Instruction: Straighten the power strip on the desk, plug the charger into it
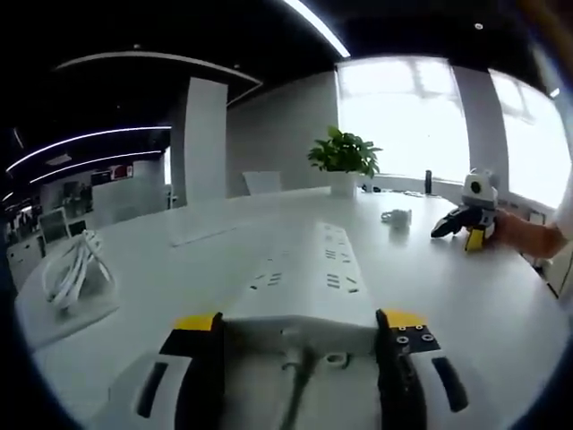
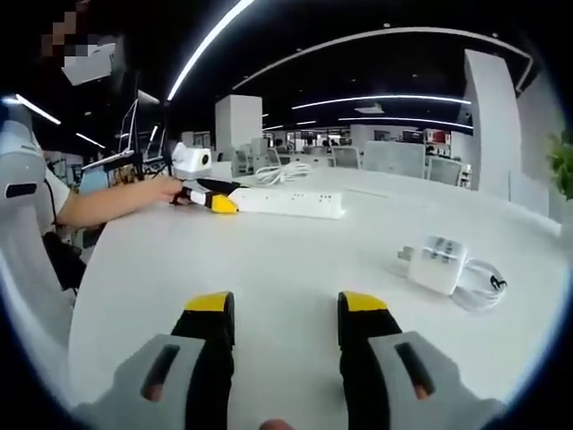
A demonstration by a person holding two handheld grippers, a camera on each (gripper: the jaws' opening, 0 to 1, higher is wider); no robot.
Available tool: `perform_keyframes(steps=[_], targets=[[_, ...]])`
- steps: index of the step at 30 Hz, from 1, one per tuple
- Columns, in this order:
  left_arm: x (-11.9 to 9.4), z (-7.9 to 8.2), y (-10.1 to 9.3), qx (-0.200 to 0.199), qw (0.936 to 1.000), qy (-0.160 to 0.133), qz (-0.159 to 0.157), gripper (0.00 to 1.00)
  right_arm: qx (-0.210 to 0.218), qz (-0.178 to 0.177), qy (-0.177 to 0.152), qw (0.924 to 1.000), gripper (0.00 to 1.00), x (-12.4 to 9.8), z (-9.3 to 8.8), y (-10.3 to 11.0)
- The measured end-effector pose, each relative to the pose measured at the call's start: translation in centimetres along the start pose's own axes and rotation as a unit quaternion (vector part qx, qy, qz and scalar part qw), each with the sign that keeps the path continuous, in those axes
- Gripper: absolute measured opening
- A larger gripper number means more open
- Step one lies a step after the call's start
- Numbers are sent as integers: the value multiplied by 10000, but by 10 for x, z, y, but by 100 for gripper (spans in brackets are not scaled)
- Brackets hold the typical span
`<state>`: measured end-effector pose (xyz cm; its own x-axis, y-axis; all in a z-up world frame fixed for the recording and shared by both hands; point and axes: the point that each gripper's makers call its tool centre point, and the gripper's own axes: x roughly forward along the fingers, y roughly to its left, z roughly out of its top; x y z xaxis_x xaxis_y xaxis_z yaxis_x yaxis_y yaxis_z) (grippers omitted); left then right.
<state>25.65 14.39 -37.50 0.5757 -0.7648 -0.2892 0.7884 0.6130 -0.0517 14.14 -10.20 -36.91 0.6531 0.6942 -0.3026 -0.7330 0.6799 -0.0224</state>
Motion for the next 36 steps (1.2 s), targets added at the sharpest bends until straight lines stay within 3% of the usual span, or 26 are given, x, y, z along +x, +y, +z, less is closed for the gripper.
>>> perform_keyframes(steps=[10,25,32,36], targets=[[5,0,0,-46,9997,57,218,73,-88,-28,40,9999,45,4,0,-2],[5,2,-1,152,9999,3,78,72,-108,-42,49,9999,45,9,1,-4],[3,0,-22,312,9983,11,-484,71,-118,-34,52,9999,45,9,1,-3],[3,1,-26,331,9978,7,-569,71,-122,-33,50,9999,45,9,1,-3]])
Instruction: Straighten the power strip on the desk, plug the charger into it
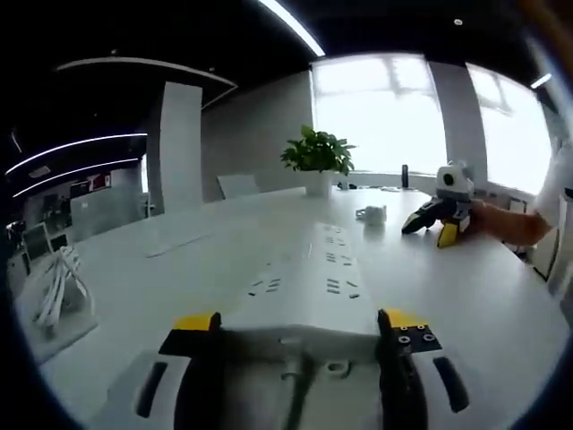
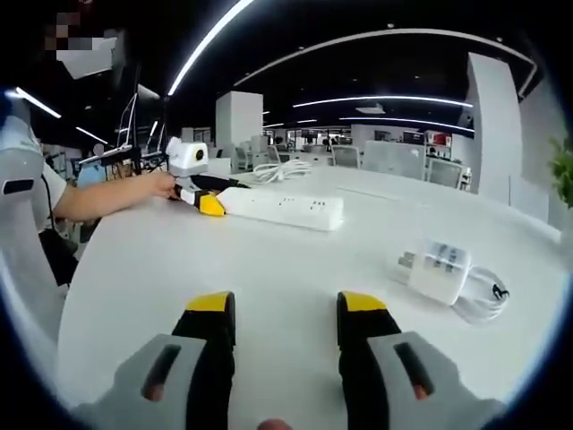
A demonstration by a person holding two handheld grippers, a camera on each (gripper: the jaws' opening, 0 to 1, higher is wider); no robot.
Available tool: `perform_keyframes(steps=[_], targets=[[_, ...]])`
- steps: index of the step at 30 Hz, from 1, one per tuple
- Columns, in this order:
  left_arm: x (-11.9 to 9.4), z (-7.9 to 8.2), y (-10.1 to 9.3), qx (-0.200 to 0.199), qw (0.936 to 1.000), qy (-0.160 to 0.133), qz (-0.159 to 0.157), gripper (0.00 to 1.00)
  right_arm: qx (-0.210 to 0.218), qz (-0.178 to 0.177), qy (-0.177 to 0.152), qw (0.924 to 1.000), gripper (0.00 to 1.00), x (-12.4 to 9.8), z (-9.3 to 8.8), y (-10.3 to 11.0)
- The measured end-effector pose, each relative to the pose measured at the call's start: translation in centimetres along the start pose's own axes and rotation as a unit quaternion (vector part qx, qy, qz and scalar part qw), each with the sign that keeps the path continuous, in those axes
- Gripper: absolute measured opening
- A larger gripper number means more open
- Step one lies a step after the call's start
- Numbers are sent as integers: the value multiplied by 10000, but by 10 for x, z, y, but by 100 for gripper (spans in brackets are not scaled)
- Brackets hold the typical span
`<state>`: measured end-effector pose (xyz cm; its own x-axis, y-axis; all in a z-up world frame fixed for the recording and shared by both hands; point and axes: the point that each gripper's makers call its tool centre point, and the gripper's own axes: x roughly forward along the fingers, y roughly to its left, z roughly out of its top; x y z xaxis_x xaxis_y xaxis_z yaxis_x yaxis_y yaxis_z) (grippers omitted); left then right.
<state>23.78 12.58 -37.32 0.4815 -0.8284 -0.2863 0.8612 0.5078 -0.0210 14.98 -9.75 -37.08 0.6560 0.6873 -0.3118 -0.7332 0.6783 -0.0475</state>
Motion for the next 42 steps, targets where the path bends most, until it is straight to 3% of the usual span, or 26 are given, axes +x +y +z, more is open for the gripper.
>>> perform_keyframes(steps=[42], targets=[[-1,1,-14,15,9990,-94,-430,70,25,24,-16,10000,45,0,1,-1]])
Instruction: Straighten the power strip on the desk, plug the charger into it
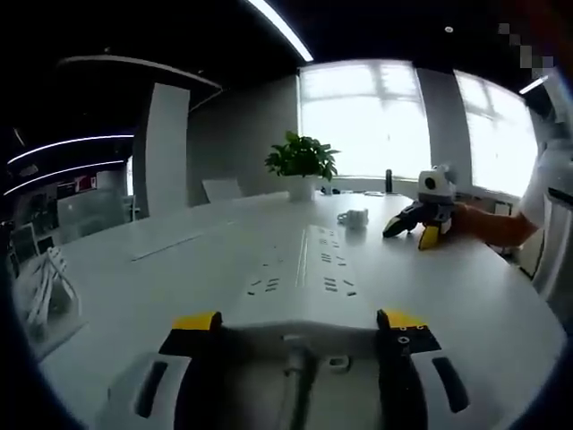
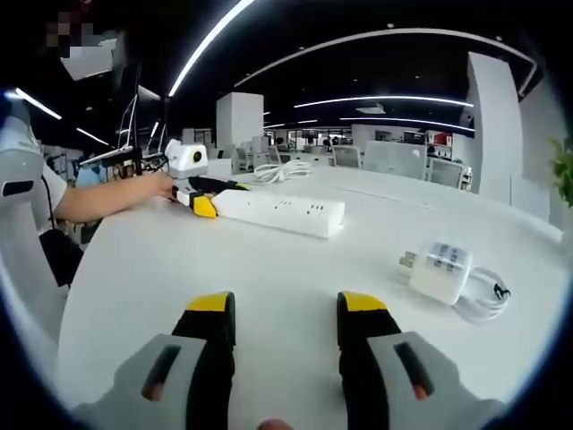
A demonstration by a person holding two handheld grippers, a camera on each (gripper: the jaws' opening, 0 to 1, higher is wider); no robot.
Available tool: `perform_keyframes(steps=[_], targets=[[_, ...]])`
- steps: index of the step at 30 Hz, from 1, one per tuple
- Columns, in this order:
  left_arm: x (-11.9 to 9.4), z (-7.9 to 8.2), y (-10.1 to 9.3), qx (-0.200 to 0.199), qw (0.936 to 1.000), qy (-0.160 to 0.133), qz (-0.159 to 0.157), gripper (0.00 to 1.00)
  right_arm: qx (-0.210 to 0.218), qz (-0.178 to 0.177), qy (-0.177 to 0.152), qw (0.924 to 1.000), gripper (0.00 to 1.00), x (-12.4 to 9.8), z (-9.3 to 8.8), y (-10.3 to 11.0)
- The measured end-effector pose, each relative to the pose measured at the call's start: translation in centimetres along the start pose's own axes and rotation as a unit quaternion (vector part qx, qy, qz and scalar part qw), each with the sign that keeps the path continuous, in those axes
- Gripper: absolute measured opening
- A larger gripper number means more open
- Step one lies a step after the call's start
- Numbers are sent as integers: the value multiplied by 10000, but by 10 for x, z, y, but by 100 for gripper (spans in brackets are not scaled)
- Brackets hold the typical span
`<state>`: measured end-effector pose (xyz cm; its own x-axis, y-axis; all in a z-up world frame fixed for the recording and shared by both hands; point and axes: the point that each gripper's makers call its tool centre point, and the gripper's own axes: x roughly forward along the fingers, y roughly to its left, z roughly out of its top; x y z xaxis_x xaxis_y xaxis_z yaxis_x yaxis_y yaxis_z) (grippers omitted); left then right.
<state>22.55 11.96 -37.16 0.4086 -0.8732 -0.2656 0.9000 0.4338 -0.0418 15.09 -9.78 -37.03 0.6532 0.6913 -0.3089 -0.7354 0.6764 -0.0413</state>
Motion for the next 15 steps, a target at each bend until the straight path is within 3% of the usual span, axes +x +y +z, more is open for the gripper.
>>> perform_keyframes(steps=[15], targets=[[-1,0,-5,14,9999,-15,-128,70,4,-5,-9,10000,45,0,0,0]])
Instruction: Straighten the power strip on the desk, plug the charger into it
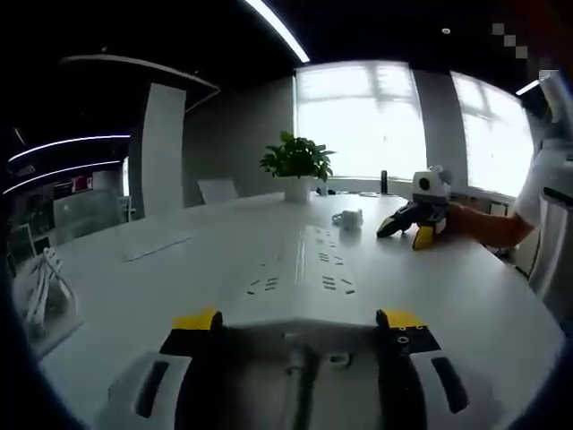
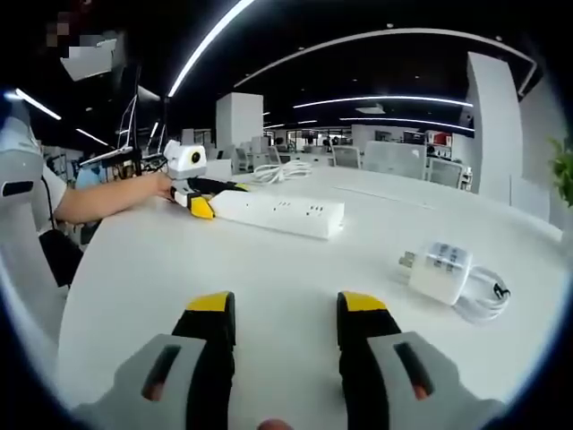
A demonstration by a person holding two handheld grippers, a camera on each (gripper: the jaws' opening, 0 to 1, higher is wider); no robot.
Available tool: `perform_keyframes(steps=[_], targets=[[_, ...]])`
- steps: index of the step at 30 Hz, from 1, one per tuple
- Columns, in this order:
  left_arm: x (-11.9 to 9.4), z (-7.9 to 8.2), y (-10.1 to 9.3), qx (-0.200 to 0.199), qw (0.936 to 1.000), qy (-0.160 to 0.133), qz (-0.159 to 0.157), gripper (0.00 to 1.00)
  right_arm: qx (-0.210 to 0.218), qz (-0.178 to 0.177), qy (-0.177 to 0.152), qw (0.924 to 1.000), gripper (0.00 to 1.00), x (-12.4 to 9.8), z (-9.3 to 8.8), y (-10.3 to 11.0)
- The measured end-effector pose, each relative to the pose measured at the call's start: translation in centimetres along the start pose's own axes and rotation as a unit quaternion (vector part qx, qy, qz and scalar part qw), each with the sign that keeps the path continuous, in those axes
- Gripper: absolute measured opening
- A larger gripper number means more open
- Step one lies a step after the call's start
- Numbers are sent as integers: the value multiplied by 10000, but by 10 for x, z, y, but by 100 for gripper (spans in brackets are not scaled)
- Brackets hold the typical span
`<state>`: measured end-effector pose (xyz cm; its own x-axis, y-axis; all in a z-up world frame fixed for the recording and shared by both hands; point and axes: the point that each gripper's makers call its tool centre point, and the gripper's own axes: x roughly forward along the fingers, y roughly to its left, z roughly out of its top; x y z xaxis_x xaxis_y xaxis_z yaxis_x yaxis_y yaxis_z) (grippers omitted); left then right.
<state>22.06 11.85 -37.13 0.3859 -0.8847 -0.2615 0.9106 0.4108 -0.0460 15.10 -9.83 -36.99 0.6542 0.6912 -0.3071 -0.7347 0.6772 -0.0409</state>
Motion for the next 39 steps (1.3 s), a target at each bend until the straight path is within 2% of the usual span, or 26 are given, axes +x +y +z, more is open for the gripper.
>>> perform_keyframes(steps=[39], targets=[[-2,-2,-11,31,9997,19,-244,68,-24,88,-54,9999,46,2,1,-1]])
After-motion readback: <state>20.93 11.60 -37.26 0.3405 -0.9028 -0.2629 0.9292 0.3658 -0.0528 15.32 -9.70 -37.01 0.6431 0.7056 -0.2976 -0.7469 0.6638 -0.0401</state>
